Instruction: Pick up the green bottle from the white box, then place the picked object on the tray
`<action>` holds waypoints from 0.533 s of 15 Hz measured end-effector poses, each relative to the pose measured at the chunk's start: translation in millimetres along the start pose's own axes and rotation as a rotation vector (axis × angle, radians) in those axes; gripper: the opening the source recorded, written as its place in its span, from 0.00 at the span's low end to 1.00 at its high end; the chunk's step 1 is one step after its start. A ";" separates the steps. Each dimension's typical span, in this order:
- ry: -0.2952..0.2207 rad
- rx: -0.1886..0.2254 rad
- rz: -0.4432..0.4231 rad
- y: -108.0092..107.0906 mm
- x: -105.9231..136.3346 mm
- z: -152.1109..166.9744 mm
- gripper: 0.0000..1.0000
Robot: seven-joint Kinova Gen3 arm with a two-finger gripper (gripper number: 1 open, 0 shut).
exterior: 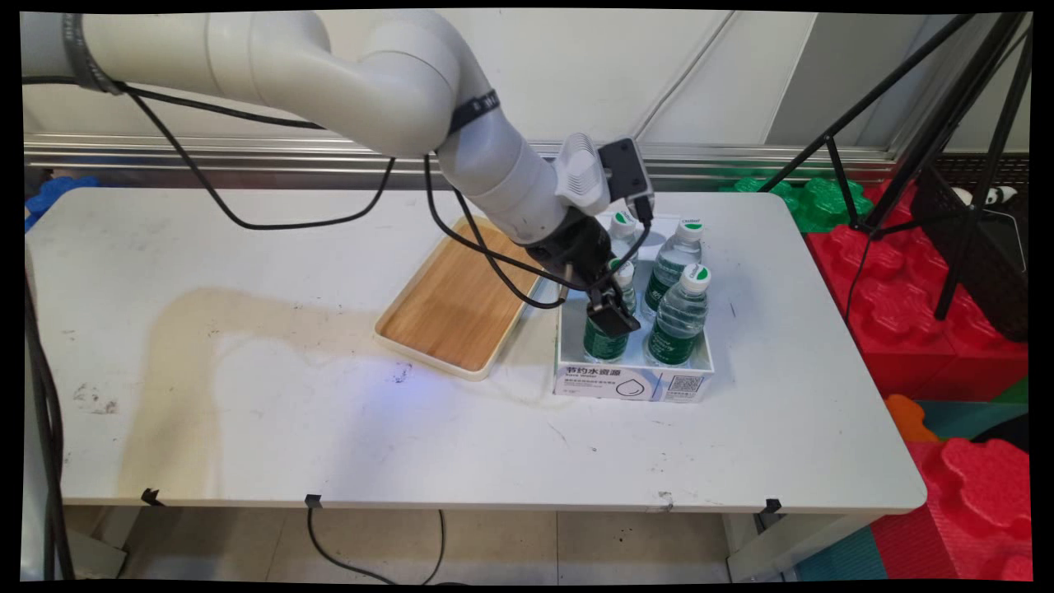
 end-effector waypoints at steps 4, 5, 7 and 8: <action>-0.005 0.000 -0.001 -0.4 0.8 11.4 0.00; -0.005 0.001 -0.002 -0.8 0.8 12.2 0.00; -0.002 0.005 -0.005 -1.7 1.0 11.3 0.00; 0.000 0.008 -0.006 -2.2 1.0 9.4 0.00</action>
